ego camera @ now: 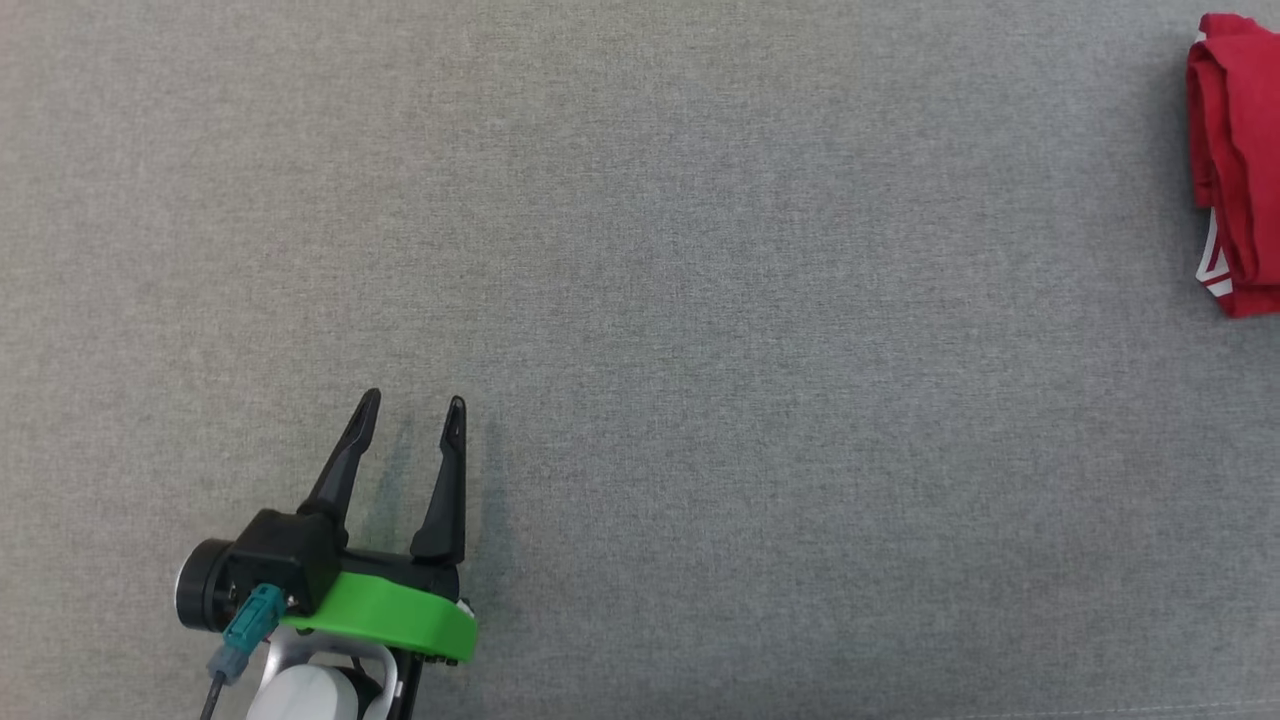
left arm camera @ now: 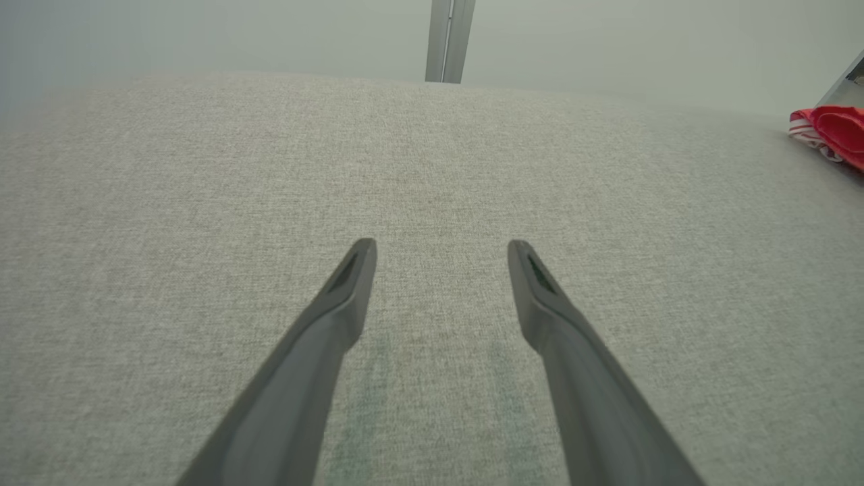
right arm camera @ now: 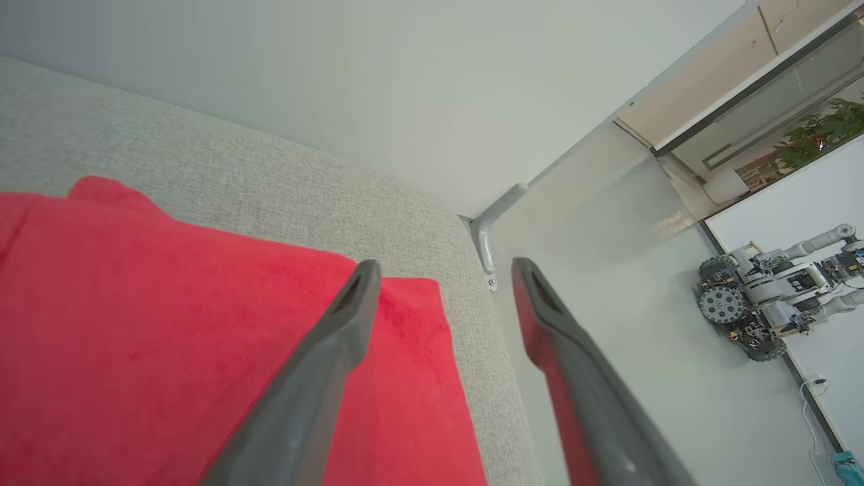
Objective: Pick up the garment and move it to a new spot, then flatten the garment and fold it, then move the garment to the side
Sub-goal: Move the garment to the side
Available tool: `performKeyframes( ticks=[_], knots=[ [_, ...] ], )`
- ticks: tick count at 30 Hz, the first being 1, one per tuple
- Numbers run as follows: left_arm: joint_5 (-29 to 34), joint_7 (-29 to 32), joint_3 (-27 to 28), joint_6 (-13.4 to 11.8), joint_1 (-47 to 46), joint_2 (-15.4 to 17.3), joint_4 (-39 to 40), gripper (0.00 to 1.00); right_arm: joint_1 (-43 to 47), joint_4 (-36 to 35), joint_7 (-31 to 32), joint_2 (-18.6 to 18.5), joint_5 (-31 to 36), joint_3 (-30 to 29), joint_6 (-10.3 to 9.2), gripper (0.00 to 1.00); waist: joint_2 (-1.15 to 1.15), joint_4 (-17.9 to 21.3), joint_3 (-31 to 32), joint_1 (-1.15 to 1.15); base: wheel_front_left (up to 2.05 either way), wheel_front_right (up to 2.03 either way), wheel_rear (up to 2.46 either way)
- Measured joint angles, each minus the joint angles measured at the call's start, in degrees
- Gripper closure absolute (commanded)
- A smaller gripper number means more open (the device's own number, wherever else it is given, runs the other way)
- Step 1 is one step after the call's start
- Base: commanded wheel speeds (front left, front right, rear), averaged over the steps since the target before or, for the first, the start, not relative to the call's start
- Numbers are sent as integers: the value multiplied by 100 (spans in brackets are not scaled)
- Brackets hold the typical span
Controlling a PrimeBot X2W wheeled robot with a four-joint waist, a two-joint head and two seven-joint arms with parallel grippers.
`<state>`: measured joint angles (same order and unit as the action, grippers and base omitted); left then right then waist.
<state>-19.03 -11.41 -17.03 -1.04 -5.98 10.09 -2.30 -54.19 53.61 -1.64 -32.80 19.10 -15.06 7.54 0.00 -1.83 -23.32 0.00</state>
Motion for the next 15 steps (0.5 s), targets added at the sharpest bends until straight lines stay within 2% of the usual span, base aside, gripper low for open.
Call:
performKeyframes(
  ticks=[7,11,15],
  knots=[
    [-66,-27,55,-40,-18,18,-4,0,-79,-56,-559,626,-41,-10,-1,0,0,132,187,0,0,0,0],
    [-235,-86,166,35,-72,32,-16,0,-219,79,-915,955,-378,359,-1,0,0,198,411,0,0,0,0],
    [-403,-129,381,-16,-86,48,-134,0,-242,148,-1137,1308,-893,842,-1,0,0,263,697,0,0,0,0]
  ],
)
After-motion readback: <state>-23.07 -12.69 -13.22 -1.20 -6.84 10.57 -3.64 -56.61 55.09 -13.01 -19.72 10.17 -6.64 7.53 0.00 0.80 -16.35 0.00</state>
